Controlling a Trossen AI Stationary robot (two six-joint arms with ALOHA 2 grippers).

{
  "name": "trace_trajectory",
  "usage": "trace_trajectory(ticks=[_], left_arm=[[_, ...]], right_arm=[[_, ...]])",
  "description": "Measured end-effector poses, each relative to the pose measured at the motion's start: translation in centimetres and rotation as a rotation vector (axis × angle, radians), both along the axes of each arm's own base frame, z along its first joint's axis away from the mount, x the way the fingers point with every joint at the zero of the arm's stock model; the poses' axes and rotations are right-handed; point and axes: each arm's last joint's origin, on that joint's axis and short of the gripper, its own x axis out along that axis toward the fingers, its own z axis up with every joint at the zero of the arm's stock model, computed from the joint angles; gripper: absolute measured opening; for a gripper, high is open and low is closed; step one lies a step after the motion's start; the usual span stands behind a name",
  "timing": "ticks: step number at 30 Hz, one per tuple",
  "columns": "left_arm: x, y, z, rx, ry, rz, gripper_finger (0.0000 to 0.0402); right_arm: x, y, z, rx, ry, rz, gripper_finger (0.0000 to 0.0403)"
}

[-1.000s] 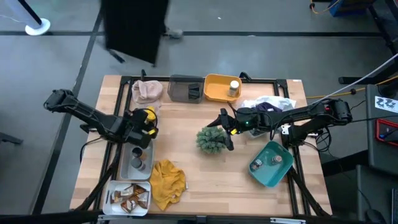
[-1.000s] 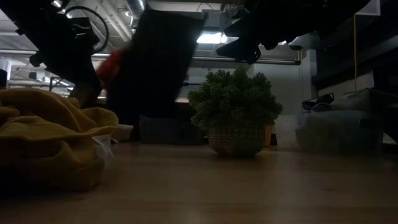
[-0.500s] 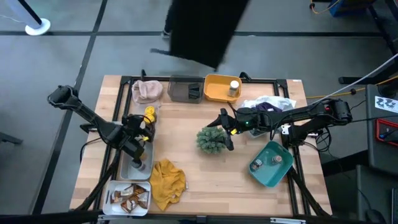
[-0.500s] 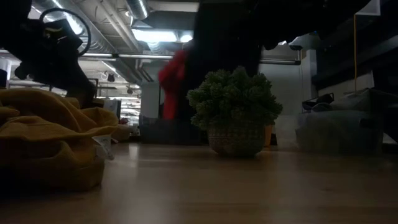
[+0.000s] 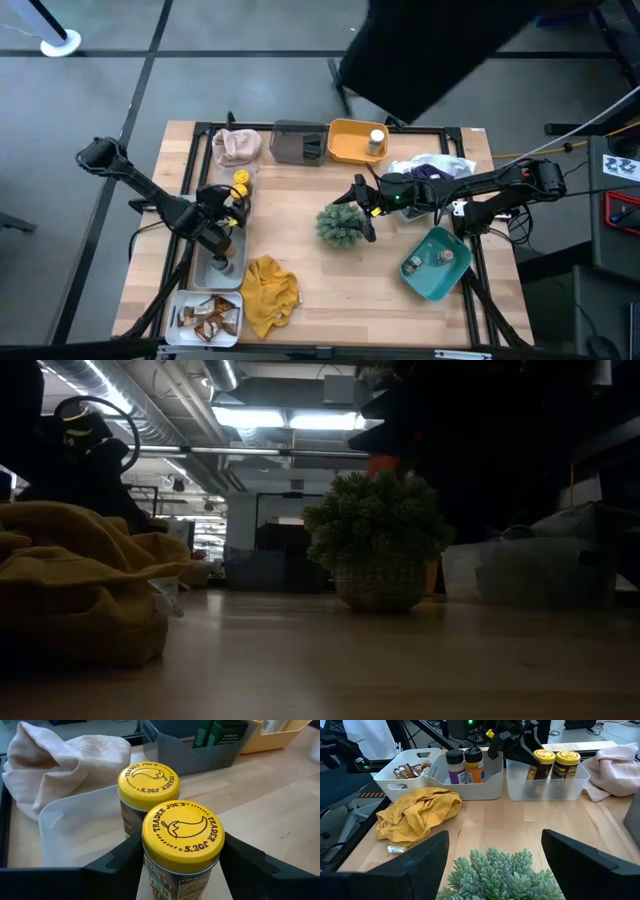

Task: Sort spices by type
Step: Put the yellow spice bottle into the transparent bin

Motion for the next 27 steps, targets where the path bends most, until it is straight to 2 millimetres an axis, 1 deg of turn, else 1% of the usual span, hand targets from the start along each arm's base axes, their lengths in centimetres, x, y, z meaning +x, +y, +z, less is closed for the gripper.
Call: trace_trajectory(ticks=[4,10,13,15,17,20,27], left_arm=[[0.10,-0.07,-0.01,0.000,0.013,-0.014,0.0218],[0.13,-0.13,-0.04,-0.023,0.015,-0.014,0.0240],[0.28,-0.26,-0.10,-0.064,0.008,-0.014,0.0253],[0.28,-0.24,-0.18,-0.084,0.032,-0.017,0.0259],[0.27,-0.22,-0.31,-0.117,0.073,-0.026,0.0261],[0.32,-0.27,-0.38,-0.148,0.087,-0.029,0.0260],[0.66,-0.51,0.23,-0.143,0.092,-0.062,0.0261]], right_arm=[[0.00,0.00,0.00,0.000,0.000,0.000,0.0317],[0.00,0.00,0.00,0.000,0.000,0.000,0.0317],[0.00,0.00,0.01,0.000,-0.001,0.000,0.0317],[0.00,0.00,0.00,0.000,0.000,0.000,0.0317],[0.00,0.00,0.01,0.000,-0.001,0.000,0.0317],[0.00,0.00,0.00,0.000,0.000,0.000,0.0317],[0.00,0.00,0.00,0.000,0.000,0.000,0.0317]])
